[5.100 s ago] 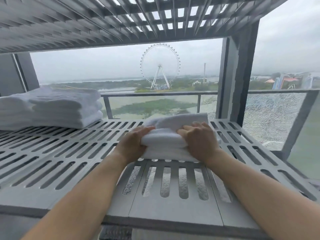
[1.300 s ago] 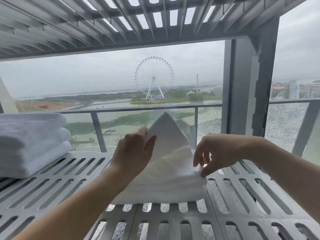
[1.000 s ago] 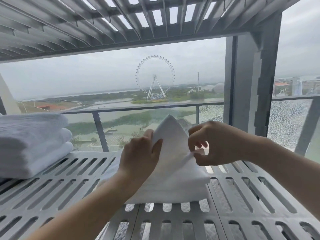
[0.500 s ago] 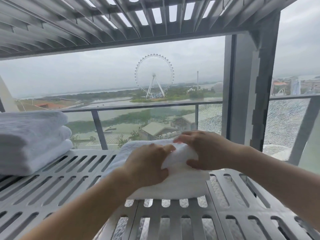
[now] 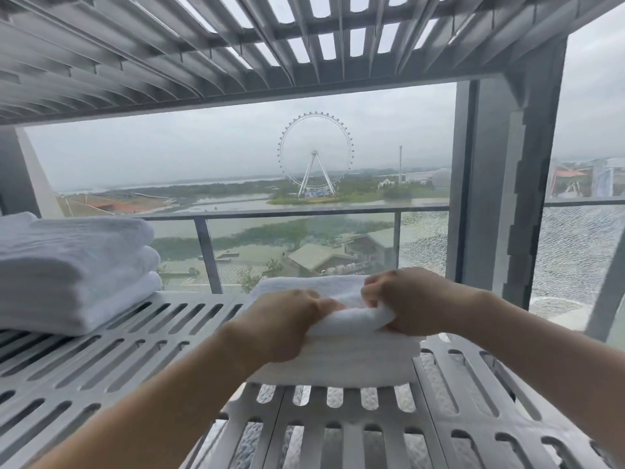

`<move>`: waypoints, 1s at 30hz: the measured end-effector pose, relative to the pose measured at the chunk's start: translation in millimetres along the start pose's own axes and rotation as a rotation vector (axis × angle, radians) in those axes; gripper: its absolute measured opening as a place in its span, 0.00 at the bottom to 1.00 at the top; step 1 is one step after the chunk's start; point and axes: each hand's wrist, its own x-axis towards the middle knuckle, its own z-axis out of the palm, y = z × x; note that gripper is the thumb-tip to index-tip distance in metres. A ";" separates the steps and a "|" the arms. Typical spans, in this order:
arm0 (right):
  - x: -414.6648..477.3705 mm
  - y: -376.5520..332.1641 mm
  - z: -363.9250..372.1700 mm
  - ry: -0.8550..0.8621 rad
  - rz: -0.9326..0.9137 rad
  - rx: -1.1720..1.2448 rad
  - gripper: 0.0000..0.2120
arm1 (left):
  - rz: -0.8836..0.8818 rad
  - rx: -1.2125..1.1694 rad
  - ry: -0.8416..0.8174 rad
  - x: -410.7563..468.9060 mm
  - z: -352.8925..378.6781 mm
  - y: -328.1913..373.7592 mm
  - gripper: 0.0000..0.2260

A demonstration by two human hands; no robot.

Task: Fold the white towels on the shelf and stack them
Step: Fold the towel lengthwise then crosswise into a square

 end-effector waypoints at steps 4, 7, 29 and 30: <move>0.8 -9.5 -13.1 -0.069 0.033 0.000 0.12 | -0.004 -0.134 -0.097 -2.6 -11.8 -15.0 0.35; 0.4 -13.7 -19.5 -0.013 0.015 0.025 0.12 | -0.059 -0.183 -0.078 -9.3 -12.0 -26.2 0.32; 29.9 -63.6 -0.3 0.276 0.048 0.027 0.21 | -0.004 -0.329 0.610 -82.6 30.6 -60.0 0.14; 28.5 -63.3 0.7 0.197 0.016 0.101 0.19 | 0.009 -0.277 0.613 -83.7 32.1 -60.4 0.13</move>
